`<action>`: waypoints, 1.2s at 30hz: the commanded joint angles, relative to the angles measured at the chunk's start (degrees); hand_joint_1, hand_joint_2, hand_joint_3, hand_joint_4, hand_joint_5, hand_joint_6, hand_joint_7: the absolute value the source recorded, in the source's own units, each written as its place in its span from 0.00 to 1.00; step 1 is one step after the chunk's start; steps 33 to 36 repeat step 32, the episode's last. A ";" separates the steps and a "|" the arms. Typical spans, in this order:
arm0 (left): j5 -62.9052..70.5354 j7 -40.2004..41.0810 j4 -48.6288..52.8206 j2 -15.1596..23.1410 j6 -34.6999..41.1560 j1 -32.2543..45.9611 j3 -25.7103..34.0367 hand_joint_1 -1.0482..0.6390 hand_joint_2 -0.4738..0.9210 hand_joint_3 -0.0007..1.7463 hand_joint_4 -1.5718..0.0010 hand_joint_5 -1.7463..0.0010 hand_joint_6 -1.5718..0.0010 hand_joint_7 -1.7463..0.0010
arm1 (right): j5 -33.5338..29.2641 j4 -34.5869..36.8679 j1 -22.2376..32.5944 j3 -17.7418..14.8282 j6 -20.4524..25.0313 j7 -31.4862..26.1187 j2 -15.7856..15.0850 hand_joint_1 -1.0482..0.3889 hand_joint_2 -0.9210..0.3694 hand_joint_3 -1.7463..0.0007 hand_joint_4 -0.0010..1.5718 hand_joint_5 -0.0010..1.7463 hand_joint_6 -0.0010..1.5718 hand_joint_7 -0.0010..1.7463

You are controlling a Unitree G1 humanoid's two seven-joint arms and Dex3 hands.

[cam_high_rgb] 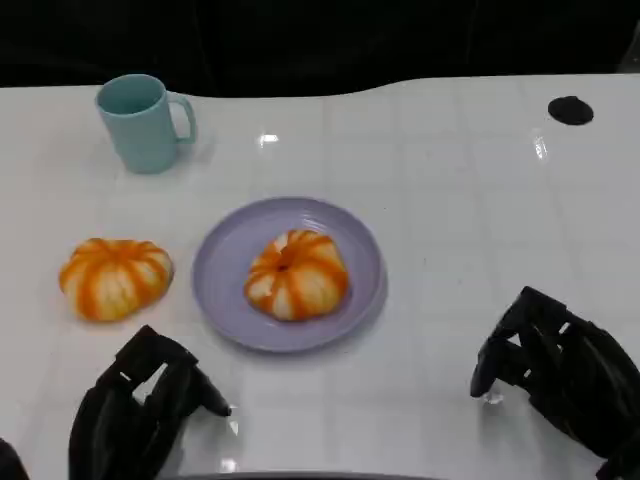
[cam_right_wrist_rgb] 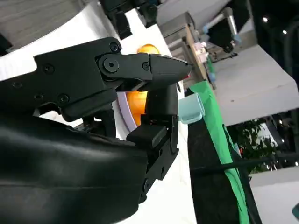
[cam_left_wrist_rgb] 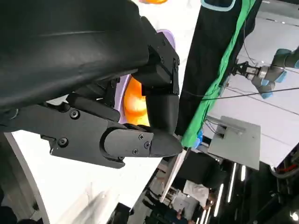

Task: Grasp the bread from the table and place it into the plate.

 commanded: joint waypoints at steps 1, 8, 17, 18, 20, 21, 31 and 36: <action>-0.39 -0.93 -0.07 1.49 -0.08 0.37 0.43 0.28 1.00 0.14 0.60 0.00 0.66 0.14 | -0.12 -1.16 0.80 -0.97 0.51 0.30 0.56 0.37 0.00 0.76 0.47 1.00 0.33 1.00; -0.64 -1.53 0.06 1.53 -0.48 0.39 0.51 0.28 1.00 0.14 0.60 0.00 0.67 0.13 | 0.80 -1.85 1.06 -1.60 4.32 0.88 0.85 0.37 0.00 0.76 0.54 1.00 0.38 1.00; -0.71 -1.59 0.12 1.50 -0.69 0.39 0.67 0.28 1.00 0.14 0.60 0.00 0.67 0.14 | 0.57 -0.45 1.59 -2.89 5.05 4.87 0.85 0.39 0.00 0.76 0.54 1.00 0.38 1.00; -0.71 -1.39 0.06 1.48 -0.58 0.40 0.71 0.28 1.00 0.14 0.60 0.00 0.67 0.14 | 0.61 -0.22 1.47 -2.97 5.27 5.15 0.86 0.38 0.00 0.76 0.54 1.00 0.38 1.00; -0.74 -1.35 0.09 1.52 -0.47 0.33 0.77 0.28 1.00 0.14 0.60 0.00 0.67 0.14 | 0.63 0.01 1.32 -3.10 5.49 5.39 0.95 0.38 0.00 0.77 0.53 1.00 0.38 1.00; -0.66 -1.25 0.07 1.57 -0.41 0.29 0.78 0.28 1.00 0.14 0.60 0.00 0.67 0.14 | 0.59 0.02 1.30 -3.13 5.45 5.42 0.99 0.38 0.00 0.77 0.53 1.00 0.38 1.00; -0.40 -1.35 0.65 1.61 -0.41 -0.03 1.07 0.28 1.00 0.14 0.61 0.00 0.68 0.13 | -0.15 0.52 1.10 -3.55 3.96 5.68 0.73 0.39 0.00 0.75 0.52 1.00 0.37 1.00; -0.34 -1.66 0.97 1.66 -0.86 -0.17 1.10 0.28 1.00 0.14 0.61 0.00 0.68 0.13 | -0.28 0.08 1.21 -3.45 4.55 5.20 0.67 0.39 0.00 0.75 0.52 1.00 0.37 1.00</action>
